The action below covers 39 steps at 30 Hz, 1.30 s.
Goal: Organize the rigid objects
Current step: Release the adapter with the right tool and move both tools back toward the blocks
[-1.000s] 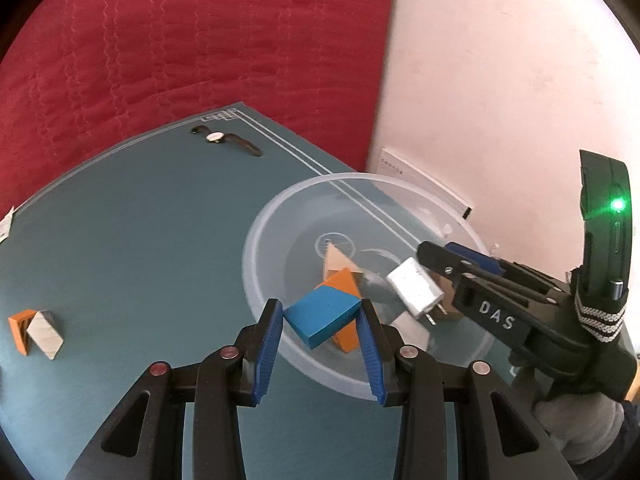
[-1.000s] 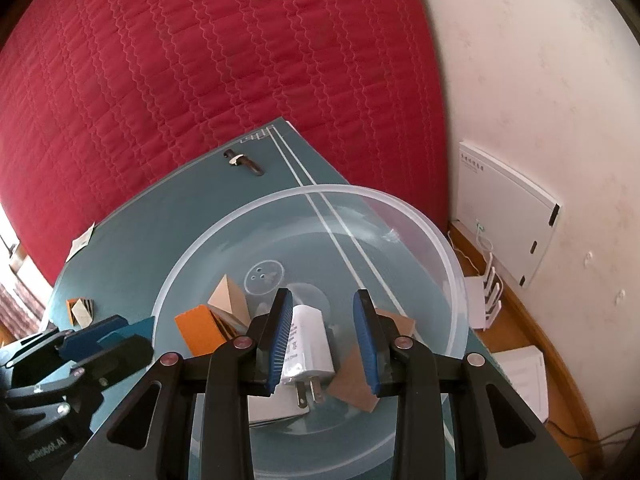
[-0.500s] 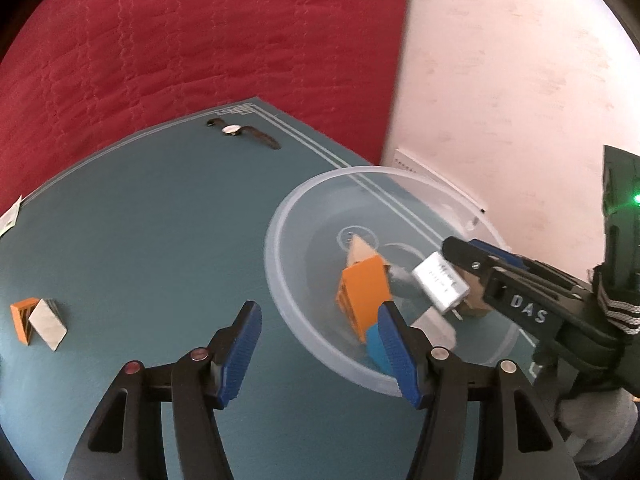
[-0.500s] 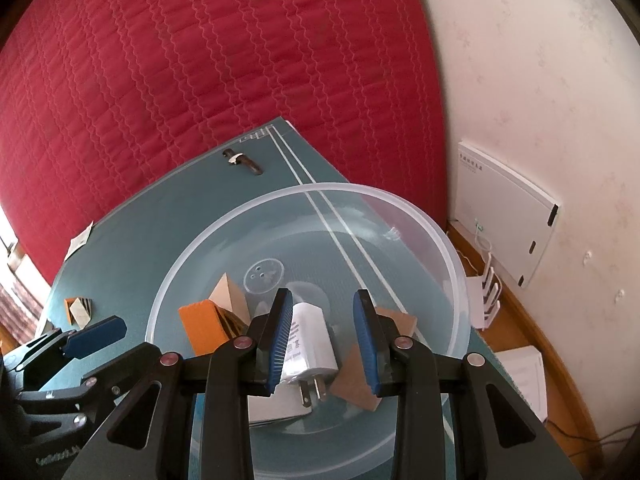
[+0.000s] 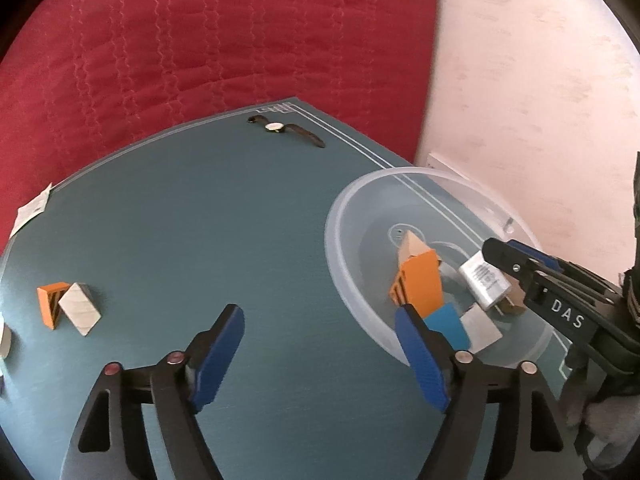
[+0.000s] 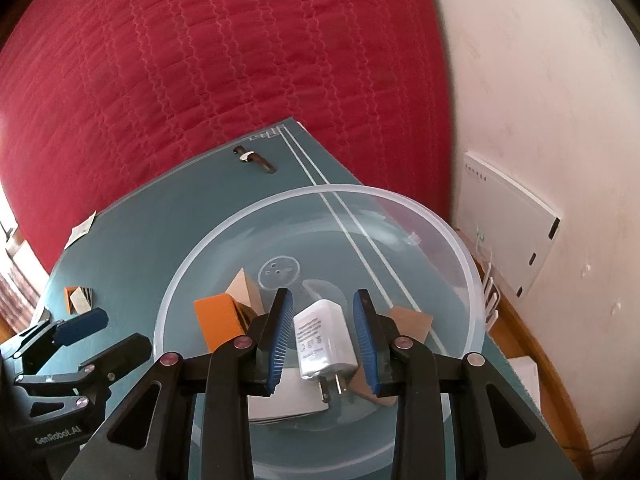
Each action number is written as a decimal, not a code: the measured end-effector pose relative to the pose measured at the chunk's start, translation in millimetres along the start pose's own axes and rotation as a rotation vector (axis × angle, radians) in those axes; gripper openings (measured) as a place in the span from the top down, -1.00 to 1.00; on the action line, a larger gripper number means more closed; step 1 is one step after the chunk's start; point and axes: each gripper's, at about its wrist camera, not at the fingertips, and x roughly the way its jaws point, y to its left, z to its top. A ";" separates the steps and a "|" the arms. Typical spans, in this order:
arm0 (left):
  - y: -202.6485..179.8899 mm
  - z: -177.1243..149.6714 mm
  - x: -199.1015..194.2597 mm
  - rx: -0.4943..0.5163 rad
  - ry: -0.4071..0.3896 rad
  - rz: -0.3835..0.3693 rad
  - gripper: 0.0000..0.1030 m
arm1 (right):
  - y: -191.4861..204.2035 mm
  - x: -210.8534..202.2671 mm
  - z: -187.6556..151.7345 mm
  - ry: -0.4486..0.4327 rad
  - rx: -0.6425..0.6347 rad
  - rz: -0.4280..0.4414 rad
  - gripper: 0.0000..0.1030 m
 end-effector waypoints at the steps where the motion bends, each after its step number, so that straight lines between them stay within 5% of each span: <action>1: 2.4 -0.5 -0.5 -0.005 -0.001 0.007 -0.64 | 1.3 -0.3 -0.5 -0.001 -0.004 -0.001 0.36; 21: 65.3 -4.9 -9.4 -0.108 -0.031 0.138 -0.69 | 49.4 -13.6 -4.1 -0.043 -0.096 0.016 0.36; 39: 131.5 -14.1 -27.1 -0.204 -0.054 0.235 -0.73 | 145.2 -7.3 -13.0 -0.024 -0.207 0.160 0.35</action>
